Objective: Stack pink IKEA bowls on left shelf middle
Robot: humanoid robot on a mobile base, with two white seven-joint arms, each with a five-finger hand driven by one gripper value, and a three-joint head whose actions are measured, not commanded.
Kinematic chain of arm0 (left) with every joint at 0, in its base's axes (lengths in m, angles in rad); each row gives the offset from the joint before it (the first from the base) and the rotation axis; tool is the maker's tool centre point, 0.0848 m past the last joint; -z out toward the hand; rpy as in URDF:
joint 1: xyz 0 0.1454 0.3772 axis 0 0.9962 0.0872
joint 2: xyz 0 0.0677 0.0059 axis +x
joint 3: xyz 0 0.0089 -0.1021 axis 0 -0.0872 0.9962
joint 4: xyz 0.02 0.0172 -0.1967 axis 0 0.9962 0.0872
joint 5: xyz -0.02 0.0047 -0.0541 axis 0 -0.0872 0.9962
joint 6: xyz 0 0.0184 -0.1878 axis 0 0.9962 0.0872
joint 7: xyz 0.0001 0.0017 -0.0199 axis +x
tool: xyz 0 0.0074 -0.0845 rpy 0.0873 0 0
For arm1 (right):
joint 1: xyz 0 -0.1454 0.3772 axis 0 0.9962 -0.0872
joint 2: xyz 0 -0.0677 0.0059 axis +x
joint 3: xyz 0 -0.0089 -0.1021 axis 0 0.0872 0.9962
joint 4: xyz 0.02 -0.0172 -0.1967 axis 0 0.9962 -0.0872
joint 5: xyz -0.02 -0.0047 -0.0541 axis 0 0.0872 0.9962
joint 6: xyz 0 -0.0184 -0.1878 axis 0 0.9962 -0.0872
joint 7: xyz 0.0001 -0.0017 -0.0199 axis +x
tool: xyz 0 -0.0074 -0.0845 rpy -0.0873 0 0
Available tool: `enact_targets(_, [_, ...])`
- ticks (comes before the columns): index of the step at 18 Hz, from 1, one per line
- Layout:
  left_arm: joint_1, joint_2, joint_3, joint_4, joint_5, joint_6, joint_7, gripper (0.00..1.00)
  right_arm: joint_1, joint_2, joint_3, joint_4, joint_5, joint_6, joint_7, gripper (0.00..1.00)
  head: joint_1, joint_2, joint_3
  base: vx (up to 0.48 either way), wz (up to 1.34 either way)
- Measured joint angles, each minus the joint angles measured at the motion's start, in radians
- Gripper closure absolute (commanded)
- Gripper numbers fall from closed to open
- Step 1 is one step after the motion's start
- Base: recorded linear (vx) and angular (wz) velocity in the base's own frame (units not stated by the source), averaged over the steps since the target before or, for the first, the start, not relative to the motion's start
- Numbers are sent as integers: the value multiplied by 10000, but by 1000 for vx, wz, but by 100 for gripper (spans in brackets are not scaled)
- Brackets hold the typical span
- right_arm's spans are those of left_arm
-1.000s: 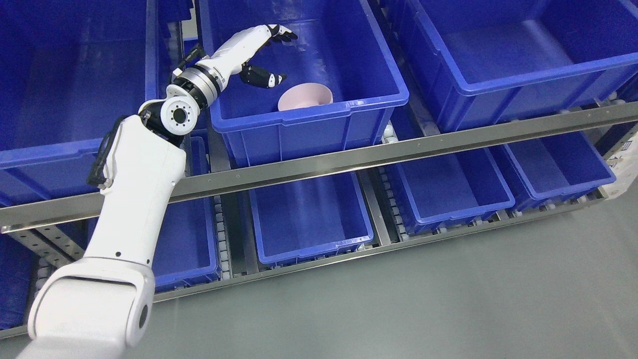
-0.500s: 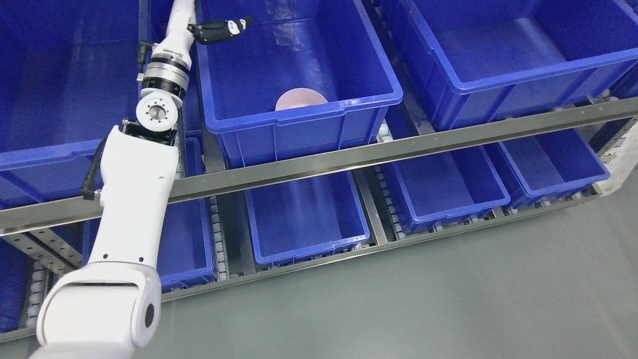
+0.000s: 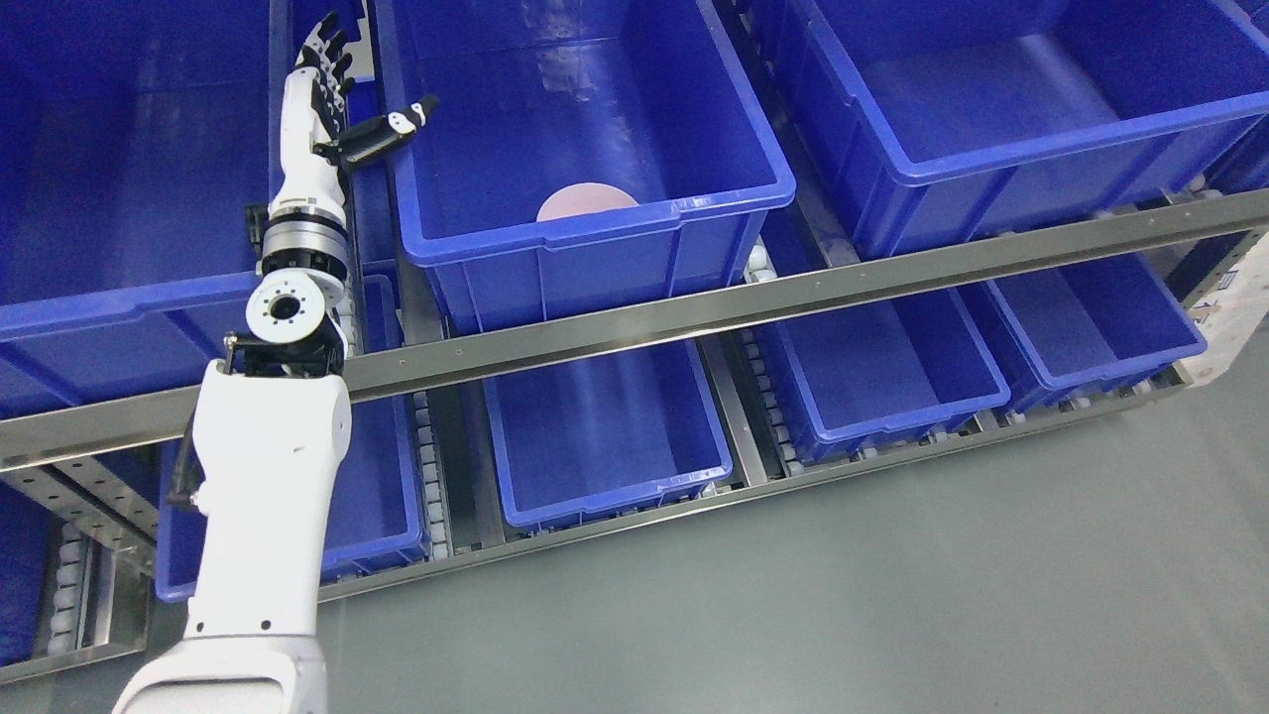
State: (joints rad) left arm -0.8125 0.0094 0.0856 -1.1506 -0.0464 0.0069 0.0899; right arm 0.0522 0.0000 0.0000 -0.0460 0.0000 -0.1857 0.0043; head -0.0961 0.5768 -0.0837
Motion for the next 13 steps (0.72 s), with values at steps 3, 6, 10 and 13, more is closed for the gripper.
enact_targets(3, [490, -23, -87, -832, 220, 160, 3, 0, 0, 0, 0, 0, 0, 0, -5, 0, 0, 0, 0, 0, 0])
enact_targets(6, [746, -42, -157, -1437, 331, 200, 3, 0, 0, 0, 0, 0, 0, 0, -10, 0, 0, 0, 0, 0, 0])
enact_targets(10, [906, -58, -206, -1960, 404, 208, -12, 0, 0, 0, 0, 0, 0, 0, -10, 0, 0, 0, 0, 0, 0])
enact_targets(13, [975, -67, -238, -2269, 432, 215, -19, 0, 0, 0, 0, 0, 0, 0, -10, 0, 0, 0, 0, 1, -16])
